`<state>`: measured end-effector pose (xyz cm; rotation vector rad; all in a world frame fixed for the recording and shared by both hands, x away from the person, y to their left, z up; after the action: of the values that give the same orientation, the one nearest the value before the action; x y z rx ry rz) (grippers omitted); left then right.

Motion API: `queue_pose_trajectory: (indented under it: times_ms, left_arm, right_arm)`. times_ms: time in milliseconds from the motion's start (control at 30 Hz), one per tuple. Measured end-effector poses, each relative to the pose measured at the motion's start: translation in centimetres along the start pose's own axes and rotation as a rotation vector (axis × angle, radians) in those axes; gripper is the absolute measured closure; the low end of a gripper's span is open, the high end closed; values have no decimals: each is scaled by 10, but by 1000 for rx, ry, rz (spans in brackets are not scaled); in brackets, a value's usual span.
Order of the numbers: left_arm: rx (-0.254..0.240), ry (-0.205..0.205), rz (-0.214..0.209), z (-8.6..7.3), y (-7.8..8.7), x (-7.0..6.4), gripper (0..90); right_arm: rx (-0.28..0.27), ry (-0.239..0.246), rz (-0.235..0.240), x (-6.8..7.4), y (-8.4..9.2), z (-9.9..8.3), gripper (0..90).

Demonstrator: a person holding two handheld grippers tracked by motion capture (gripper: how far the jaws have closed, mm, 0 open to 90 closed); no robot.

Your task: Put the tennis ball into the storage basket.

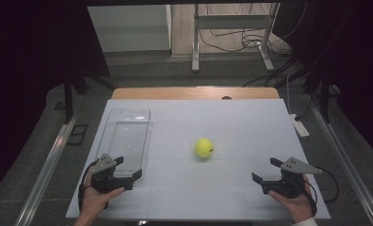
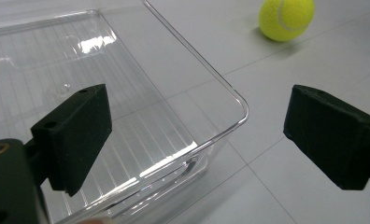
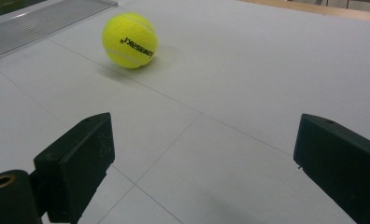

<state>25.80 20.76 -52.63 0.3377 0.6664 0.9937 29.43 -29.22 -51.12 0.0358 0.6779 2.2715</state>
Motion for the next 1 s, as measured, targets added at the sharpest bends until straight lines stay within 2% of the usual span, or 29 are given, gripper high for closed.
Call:
queue_pose_trajectory:
  times_ms: [1000]
  left_arm:
    - [-1, -19, 9, 2, 0, -2, 90]
  right_arm:
    - [2, -11, 21, 0, -1, -1, 66]
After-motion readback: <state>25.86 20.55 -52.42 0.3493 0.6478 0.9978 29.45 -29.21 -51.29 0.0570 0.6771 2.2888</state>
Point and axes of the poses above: each handheld gripper's, and its own axes: y roughly backward along the jaws, z roughly out of its top, x roughly to its left, the point moved 4 cm from there along -y, roughly forward along the jaws, and after that the axes turned 14 degrees about y, right-handed, at the moved point
